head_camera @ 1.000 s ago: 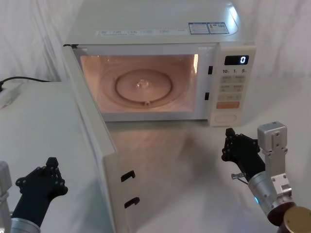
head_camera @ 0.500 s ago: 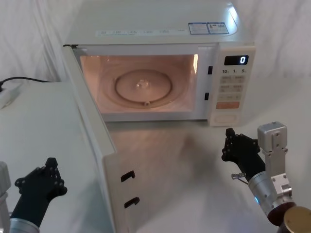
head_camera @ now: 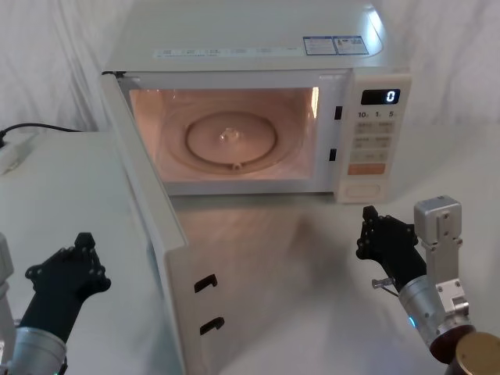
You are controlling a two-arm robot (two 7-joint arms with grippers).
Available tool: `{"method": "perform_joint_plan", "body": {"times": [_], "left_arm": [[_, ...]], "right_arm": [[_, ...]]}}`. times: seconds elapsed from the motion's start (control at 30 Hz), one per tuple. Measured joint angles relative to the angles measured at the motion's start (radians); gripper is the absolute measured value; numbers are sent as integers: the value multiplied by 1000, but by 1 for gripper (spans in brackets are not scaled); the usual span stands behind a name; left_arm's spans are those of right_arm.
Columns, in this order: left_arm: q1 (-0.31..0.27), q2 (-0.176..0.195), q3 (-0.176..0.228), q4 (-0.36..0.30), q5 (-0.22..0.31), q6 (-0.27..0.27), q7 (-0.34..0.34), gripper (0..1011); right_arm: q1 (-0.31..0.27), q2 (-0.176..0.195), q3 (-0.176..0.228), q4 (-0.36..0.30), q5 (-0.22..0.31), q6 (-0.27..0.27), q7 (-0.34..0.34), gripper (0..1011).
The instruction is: Press the button to open the microwave door with one hand; close the microwave door with the other hand.
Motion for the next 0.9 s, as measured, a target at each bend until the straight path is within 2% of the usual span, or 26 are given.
{"method": "perform_joint_plan", "body": {"times": [0.3, 0.43, 0.63, 0.9], "left_arm": [[-81, -7, 10, 14, 13, 41, -43, 0], [-99, -10, 16, 15, 22, 45, -50, 0], [-112, -14, 24, 7, 45, 39, -58, 0], [-121, -15, 34, -9, 76, 5, -70, 0]], "right_arm": [[0, 0, 0, 0, 0, 0, 0, 0], [0, 0, 0, 0, 0, 0, 0, 0], [0, 0, 0, 0, 0, 0, 0, 0], [0, 0, 0, 0, 0, 0, 0, 0]]}}
